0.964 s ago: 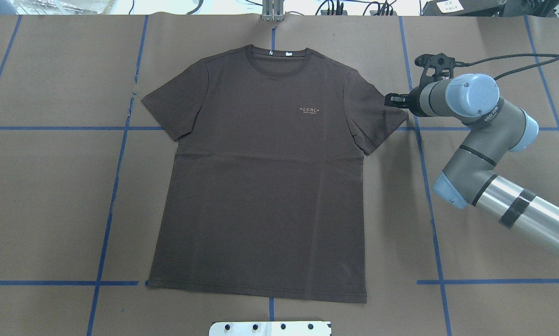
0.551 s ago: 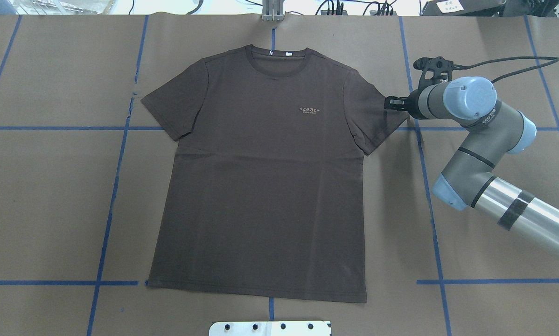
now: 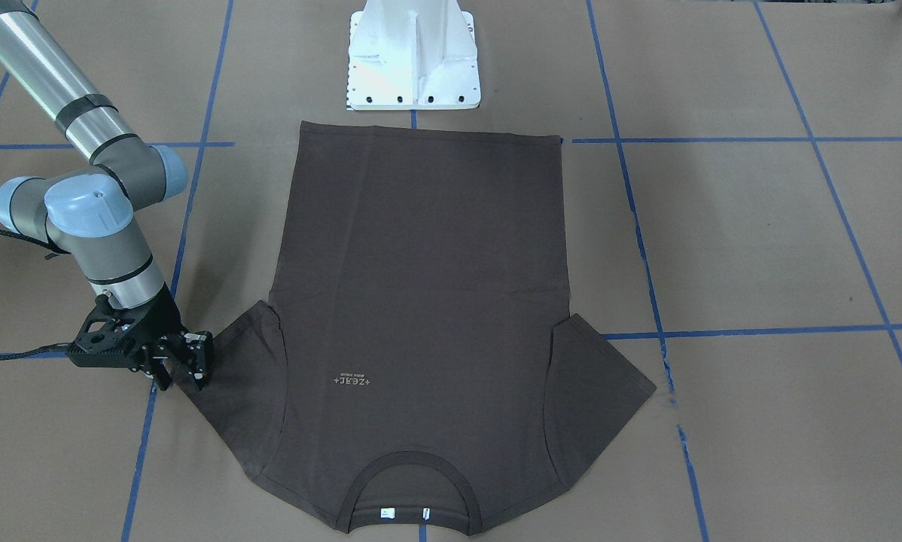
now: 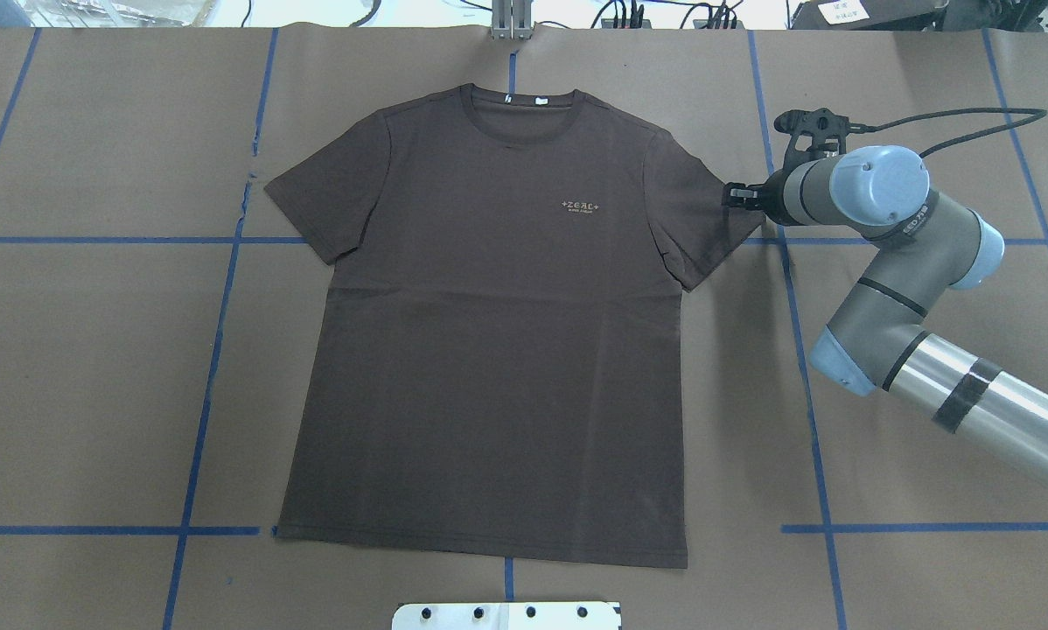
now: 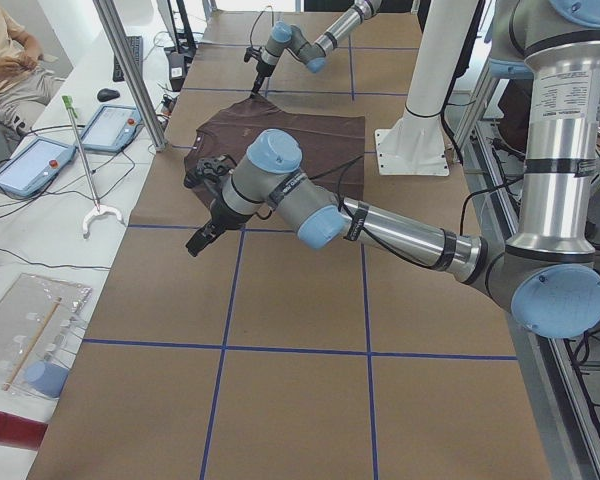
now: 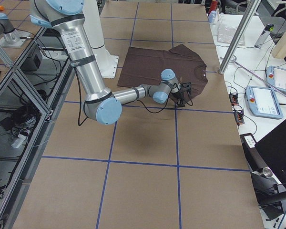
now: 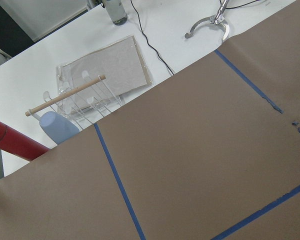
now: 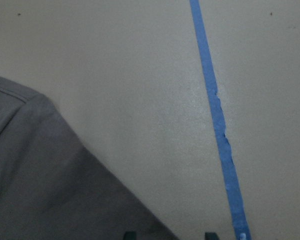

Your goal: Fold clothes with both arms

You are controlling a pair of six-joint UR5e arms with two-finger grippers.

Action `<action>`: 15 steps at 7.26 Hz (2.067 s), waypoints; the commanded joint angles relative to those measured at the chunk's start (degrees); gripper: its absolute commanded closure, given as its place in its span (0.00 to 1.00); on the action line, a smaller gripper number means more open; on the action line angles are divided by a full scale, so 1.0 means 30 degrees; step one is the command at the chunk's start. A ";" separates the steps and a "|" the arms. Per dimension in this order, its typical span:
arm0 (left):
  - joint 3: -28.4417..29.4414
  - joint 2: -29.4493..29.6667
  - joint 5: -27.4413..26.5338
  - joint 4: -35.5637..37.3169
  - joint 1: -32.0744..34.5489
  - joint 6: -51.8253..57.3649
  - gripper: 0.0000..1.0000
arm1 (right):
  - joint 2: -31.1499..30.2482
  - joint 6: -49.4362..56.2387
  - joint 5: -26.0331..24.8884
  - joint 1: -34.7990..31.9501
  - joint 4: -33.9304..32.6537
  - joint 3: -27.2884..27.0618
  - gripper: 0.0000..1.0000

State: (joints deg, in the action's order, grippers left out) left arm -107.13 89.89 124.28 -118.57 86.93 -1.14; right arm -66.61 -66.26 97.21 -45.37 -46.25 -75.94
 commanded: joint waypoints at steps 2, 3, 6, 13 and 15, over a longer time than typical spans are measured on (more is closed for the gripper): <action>-0.0003 0.0007 -0.0001 0.0002 -0.0032 0.0000 0.00 | 0.0316 0.0055 0.0087 -0.0022 -0.0519 -0.0057 1.00; 0.0026 0.0007 -0.0001 0.0002 -0.0032 -0.0029 0.00 | 0.0723 -0.0003 0.0088 -0.0022 -0.1334 -0.0231 1.00; 0.0027 0.0007 -0.0001 0.0002 -0.0061 -0.0029 0.00 | 0.3765 -0.0816 -0.0058 0.0123 -0.7415 -0.1750 1.00; 0.0056 -0.0052 0.0028 -0.0086 -0.0091 0.0000 0.00 | 0.6761 -0.3519 -0.3017 0.2027 -0.8344 0.0529 1.00; 0.0056 -0.0052 0.0028 -0.0086 -0.0091 0.0000 0.00 | 0.6878 -0.3490 -0.3192 0.2378 -0.8315 0.0558 1.00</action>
State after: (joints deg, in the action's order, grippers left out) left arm -106.97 89.75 124.36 -118.83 86.66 -1.14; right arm -46.31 -76.76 88.11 -38.92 -71.27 -74.36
